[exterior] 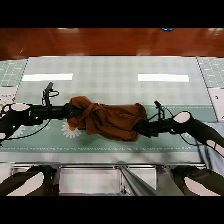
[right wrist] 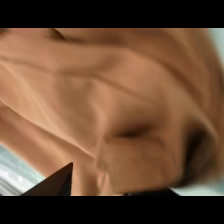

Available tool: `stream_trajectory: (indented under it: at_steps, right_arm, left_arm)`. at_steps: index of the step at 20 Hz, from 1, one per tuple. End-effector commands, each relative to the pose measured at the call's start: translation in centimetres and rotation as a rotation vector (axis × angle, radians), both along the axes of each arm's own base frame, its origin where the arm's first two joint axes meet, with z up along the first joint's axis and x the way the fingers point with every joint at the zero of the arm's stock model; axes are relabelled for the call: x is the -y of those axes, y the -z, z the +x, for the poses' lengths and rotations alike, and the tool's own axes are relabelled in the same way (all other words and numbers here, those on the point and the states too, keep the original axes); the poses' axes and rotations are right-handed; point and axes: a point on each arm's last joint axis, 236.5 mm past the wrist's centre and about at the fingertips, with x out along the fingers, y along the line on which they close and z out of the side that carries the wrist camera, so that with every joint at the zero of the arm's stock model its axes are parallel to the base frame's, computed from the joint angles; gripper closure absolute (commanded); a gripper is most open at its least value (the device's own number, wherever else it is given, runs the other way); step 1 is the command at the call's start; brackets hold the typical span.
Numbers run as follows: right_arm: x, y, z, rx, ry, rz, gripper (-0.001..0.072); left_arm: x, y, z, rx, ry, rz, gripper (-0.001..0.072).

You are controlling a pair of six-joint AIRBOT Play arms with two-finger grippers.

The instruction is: Fold the shirts.

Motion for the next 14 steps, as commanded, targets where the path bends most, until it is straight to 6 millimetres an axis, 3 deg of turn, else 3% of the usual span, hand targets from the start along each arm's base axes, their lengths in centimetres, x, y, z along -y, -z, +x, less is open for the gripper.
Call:
stream_trajectory:
  at_steps: [1,3,5,7,9,11,14]
  right_arm:
    - [-3.0,-1.5,2.4,0.048,-0.066,0.014,0.0361]
    - [-3.5,-4.6,3.8,0.129,-0.173,0.007,0.0688]
    - [-3.2,-8.7,6.4,0.259,-0.241,-0.036,0.0688]
    - [-1.5,-13.7,9.6,0.384,-0.240,-0.109,0.0688]
    - [0.8,-20.5,13.0,0.538,-0.196,-0.171,0.0689]
    - [3.5,-29.4,15.8,0.721,-0.120,-0.208,0.0689]
    - [6.1,-41.3,15.9,0.947,-0.061,-0.225,0.0689]
  left_arm:
    - [-0.1,-0.5,0.3,0.008,0.002,-0.006,0.0689]
    - [-0.4,-2.3,1.0,0.035,0.016,-0.034,0.0689]
    - [-1.4,-5.3,2.5,0.092,0.008,-0.054,0.0690]
    - [-2.9,-9.8,4.8,0.178,-0.035,-0.060,0.0690]
    - [-4.5,-16.4,7.1,0.312,-0.092,-0.052,0.0690]
    - [-5.5,-24.6,8.4,0.483,-0.127,-0.037,0.0690]
    - [-5.2,-37.8,7.4,0.772,-0.124,-0.009,0.0690]
